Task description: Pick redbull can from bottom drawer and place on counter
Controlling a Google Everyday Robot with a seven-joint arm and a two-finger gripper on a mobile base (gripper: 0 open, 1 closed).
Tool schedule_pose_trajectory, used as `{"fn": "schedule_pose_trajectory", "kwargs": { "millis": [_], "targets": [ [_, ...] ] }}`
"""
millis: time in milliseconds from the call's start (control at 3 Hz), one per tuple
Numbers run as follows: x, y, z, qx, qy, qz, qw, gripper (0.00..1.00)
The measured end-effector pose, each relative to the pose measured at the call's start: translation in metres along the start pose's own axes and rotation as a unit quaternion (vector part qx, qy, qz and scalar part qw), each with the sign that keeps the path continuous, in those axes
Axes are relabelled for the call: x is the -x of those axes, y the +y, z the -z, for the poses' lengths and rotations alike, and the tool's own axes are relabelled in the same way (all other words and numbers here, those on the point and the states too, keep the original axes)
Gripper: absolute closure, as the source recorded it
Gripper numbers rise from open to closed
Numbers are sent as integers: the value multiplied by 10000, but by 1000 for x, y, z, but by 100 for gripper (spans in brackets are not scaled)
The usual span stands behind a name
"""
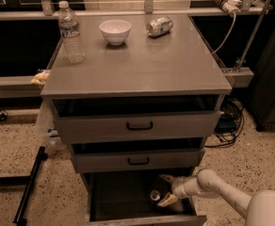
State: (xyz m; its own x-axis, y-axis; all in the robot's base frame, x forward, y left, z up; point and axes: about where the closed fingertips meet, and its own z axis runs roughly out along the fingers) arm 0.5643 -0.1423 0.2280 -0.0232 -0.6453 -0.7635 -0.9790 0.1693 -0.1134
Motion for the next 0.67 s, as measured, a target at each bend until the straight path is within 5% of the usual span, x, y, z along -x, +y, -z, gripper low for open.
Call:
{"fn": "schedule_pose_trajectory", "kwargs": {
  "millis": [667],
  "targets": [
    [-5, 14, -32, 356, -147, -140, 9992, 22]
  ]
}}
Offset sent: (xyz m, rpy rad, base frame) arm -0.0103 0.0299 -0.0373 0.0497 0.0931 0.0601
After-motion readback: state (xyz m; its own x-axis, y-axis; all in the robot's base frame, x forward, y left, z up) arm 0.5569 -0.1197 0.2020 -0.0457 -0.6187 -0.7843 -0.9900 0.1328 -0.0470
